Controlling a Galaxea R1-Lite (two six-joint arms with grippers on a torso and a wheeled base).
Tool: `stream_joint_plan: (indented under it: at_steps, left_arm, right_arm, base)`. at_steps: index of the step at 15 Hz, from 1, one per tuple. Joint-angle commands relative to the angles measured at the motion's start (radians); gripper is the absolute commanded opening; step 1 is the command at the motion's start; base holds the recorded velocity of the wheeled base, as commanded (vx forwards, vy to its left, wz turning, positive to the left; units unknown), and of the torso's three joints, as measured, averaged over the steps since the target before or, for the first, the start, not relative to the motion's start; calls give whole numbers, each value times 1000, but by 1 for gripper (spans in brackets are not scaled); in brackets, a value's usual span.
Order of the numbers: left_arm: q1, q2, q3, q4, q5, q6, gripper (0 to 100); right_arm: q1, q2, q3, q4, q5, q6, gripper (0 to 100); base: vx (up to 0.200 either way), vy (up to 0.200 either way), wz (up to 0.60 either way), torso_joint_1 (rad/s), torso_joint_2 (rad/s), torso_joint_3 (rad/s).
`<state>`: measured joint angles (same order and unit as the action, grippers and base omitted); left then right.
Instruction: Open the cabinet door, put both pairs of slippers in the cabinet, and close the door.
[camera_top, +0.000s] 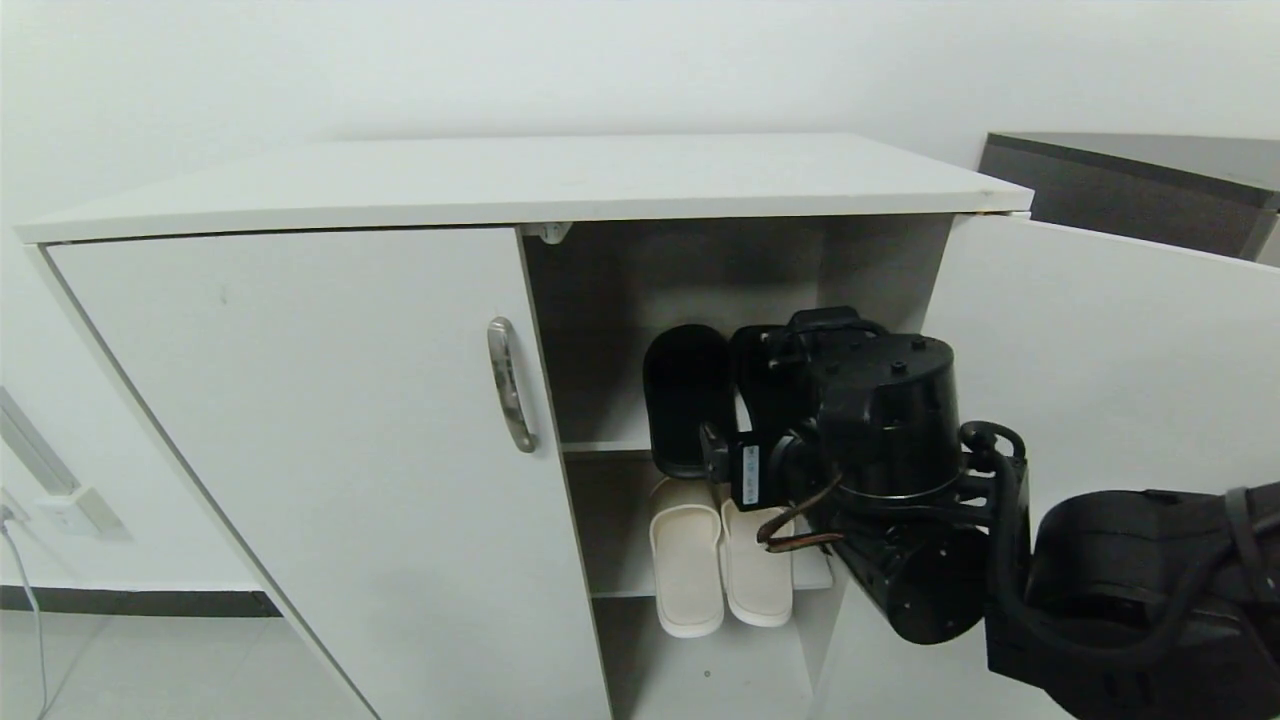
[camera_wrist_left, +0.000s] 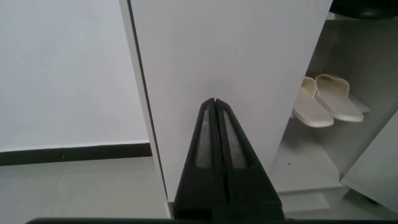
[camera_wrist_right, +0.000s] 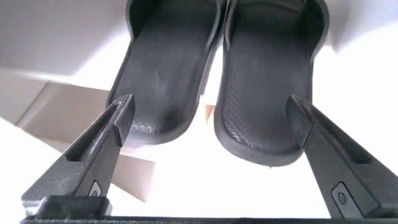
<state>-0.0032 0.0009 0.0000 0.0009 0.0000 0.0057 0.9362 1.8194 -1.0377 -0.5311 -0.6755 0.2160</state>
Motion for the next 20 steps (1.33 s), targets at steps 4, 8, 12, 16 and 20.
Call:
stream_joint_plan:
  at_steps: [4,8,12,16,20]
  left_arm:
    - [0,1,0,-1,0,0,0]
    - [0,1,0,-1,0,0,0]
    - [0,1,0,1,0,0,0]
    - [0,1,0,1,0,0,0]
    - [0,1,0,1,0,0,0]
  right_arm:
    - [27,-34,59,-38,5,-9,0]
    - [35,-26,61,-37,13,-10,0]
    - [36,-11,61,-38,14,-9,0]
    - [38,-3,61,-38,13,-9,0]
    - [39,3,62,-38,13,-9,0]
  base:
    - [0,0,0,0,0,0]
    - [0,0,0,0,0,0]
    - [0,0,0,0,0,0]
    - [-100,0,0,2,2,1]
    - [-200,0,0,4,2,4]
